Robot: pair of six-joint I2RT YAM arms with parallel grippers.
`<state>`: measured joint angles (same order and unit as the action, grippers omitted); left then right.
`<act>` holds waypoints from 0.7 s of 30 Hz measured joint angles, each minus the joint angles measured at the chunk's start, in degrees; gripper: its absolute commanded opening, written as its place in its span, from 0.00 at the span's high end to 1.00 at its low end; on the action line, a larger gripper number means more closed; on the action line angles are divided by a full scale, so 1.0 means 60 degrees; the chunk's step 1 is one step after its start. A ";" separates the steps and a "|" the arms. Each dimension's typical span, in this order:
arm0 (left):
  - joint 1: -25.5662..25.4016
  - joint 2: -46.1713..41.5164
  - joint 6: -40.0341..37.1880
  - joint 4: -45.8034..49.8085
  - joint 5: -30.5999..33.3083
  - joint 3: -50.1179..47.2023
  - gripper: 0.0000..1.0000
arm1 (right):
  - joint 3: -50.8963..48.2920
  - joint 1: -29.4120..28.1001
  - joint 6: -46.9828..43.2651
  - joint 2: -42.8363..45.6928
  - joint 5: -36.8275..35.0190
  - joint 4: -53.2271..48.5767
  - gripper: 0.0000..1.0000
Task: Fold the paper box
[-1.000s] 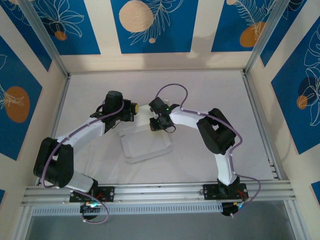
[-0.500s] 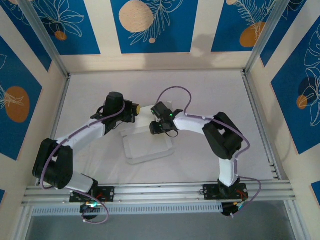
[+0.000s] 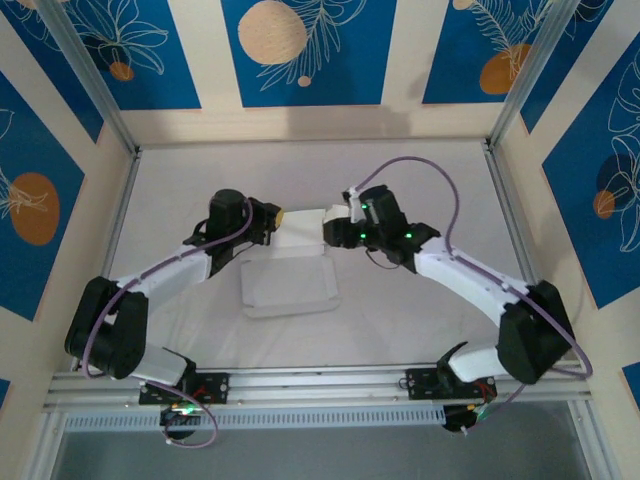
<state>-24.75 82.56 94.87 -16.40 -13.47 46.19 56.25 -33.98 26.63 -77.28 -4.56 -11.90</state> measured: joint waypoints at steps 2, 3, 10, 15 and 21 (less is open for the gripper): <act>-0.0029 0.0000 -0.0248 -0.0474 -0.0004 -0.0222 1.00 | -0.0011 0.0441 0.0036 0.0437 0.0015 -0.0200 0.48; -0.0051 0.0000 -0.0361 -0.0674 -0.0011 -0.0306 1.00 | -0.0011 0.0637 0.0033 0.0579 -0.0007 -0.0295 0.47; -0.0255 -0.0146 -0.1147 -0.1526 -0.0226 -0.0820 1.00 | 0.0000 0.1683 -0.0769 0.0550 -0.0754 -0.1392 0.46; -0.0266 -0.0703 -0.1636 -0.1785 -0.0255 -0.1388 1.00 | -0.0011 0.1789 -0.2830 0.0084 -0.0484 -0.1537 0.42; -0.0273 -0.0885 -0.1912 -0.2011 -0.0423 -0.1694 1.00 | -0.0051 0.1796 -0.4947 -0.0076 0.0758 -0.1213 0.44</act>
<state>-26.39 77.25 83.40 -28.47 -16.01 36.03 55.94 -23.20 -3.05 -77.73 -0.01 -19.18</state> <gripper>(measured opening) 0.045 0.566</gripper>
